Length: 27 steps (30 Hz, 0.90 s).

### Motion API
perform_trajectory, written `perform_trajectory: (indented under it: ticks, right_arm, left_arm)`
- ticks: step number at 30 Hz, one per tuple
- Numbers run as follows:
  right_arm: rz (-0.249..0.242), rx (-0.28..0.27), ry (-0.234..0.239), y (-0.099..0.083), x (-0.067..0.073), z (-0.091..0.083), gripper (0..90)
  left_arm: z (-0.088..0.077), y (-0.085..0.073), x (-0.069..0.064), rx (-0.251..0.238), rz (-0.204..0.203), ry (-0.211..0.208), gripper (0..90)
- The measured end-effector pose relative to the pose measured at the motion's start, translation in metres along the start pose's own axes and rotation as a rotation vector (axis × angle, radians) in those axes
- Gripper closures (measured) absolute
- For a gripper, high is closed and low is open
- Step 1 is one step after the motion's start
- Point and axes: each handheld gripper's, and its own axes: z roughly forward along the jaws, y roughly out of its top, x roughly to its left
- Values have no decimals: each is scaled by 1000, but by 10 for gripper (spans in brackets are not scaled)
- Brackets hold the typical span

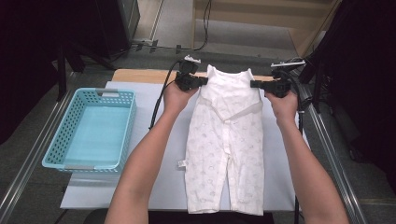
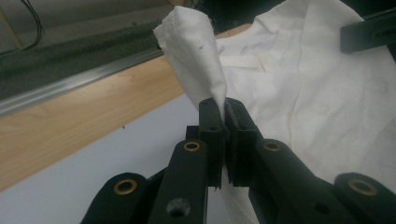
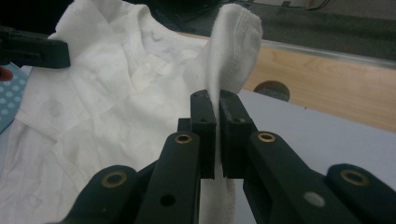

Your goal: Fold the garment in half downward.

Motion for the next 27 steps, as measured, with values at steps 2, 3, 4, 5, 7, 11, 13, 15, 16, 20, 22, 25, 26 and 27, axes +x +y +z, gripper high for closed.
perform_trajectory:
  ticks: [2, 3, 4, 5, 7, 11, 13, 15, 16, 20, 22, 25, 26, 27]
  right_arm:
    - [-25, -20, -10, 12, 7, -9, 838]
    - [-25, -20, -10, 12, 7, -9, 838]
    - [-29, -34, -8, 16, 9, -13, 838]
    - [-30, -47, -3, 20, 11, -17, 838]
    - [-31, -75, 17, 25, 16, -24, 838]
    - [-71, -58, 5, 23, 23, -22, 838]
    - [-77, -43, -4, 18, 22, -17, 838]
    - [-69, -27, -4, 10, 19, -11, 838]
    - [-68, -13, -6, 4, 16, -7, 837]
    - [-61, 10, -6, -6, 12, 1, 837]
    - [-62, 23, -5, -12, 10, 5, 836]
    - [-64, 39, -5, -19, 7, 9, 836]
    - [-58, 46, -3, -21, 7, 11, 835]
    - [-59, 49, -3, -22, 6, 11, 835]
  left_arm:
    - [-7, 9, -3, -13, 17, 3, 873]
    - [-10, 13, -4, -24, 25, 9, 873]
    - [-14, 17, -5, -40, 29, 8, 872]
    - [-18, 20, -6, -55, 29, 3, 872]
    - [-21, 21, -7, -70, 21, -14, 871]
    - [-18, 11, -7, -52, 13, -29, 871]
    - [-15, 5, -6, -38, 2, -34, 871]
    - [-12, -3, -5, -31, -9, -39, 871]
    - [-9, -9, -4, -16, -14, -45, 870]
    - [-3, -19, -4, 5, -9, -44, 870]
    - [-1, -24, -3, 17, -17, -52, 870]
    - [1, -29, -2, 39, -16, -55, 869]
    - [2, -31, -2, 38, -19, -59, 869]
    - [2, -32, -2, 39, -22, -62, 869]
